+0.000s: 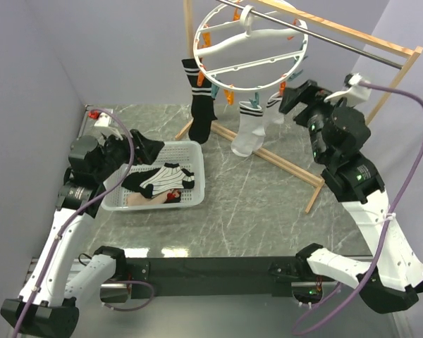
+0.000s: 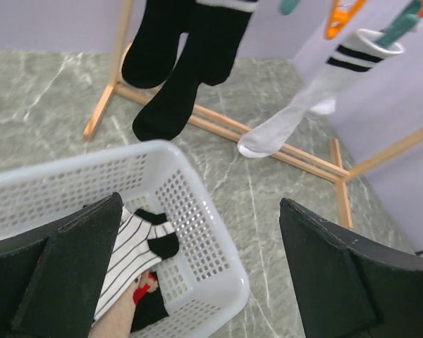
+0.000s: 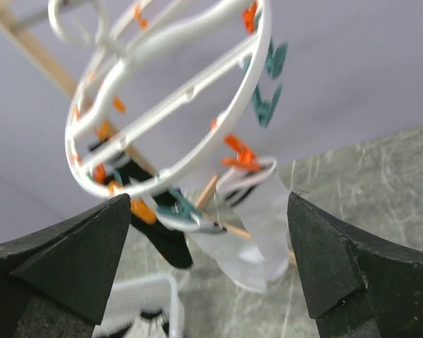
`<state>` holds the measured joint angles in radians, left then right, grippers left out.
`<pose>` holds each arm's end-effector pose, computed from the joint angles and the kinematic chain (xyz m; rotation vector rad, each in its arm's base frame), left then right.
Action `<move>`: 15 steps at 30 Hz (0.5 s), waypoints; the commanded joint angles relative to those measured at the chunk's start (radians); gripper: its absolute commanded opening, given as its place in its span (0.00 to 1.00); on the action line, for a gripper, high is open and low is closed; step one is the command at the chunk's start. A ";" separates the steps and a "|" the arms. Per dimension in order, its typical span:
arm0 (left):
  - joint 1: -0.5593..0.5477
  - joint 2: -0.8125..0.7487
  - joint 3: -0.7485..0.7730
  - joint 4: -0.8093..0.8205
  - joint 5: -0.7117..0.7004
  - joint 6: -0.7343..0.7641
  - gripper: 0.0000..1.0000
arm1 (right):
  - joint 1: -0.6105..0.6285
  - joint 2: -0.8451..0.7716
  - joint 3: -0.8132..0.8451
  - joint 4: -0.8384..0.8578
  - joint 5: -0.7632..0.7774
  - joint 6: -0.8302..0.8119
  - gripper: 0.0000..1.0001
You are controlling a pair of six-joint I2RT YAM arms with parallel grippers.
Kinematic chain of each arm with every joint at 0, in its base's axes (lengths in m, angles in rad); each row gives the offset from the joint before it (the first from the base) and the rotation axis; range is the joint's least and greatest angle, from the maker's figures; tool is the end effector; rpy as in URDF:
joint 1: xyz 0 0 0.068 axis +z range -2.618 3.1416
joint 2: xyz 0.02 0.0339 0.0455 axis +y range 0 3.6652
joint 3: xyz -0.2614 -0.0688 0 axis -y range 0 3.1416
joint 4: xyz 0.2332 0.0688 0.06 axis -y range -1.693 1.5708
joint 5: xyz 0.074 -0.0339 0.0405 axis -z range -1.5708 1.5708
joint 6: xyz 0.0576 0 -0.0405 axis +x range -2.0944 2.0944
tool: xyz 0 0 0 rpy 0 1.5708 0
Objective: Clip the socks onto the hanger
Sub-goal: Rotate the hanger at the clothesline.
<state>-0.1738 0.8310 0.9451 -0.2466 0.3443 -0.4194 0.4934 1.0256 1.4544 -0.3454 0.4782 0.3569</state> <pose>0.1894 -0.0530 0.3758 0.0495 1.7497 -0.7306 0.1854 0.0696 0.4990 0.2855 1.4782 0.3294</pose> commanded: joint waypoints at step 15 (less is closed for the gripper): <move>-0.222 0.207 0.343 0.122 -0.092 0.010 0.99 | -0.044 0.292 0.170 0.169 0.155 0.028 0.82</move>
<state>-0.3679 1.0241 1.2179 -0.1757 0.3077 -0.4057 0.4568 1.3064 1.5837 -0.2371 0.6266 0.3775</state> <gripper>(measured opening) 0.994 0.835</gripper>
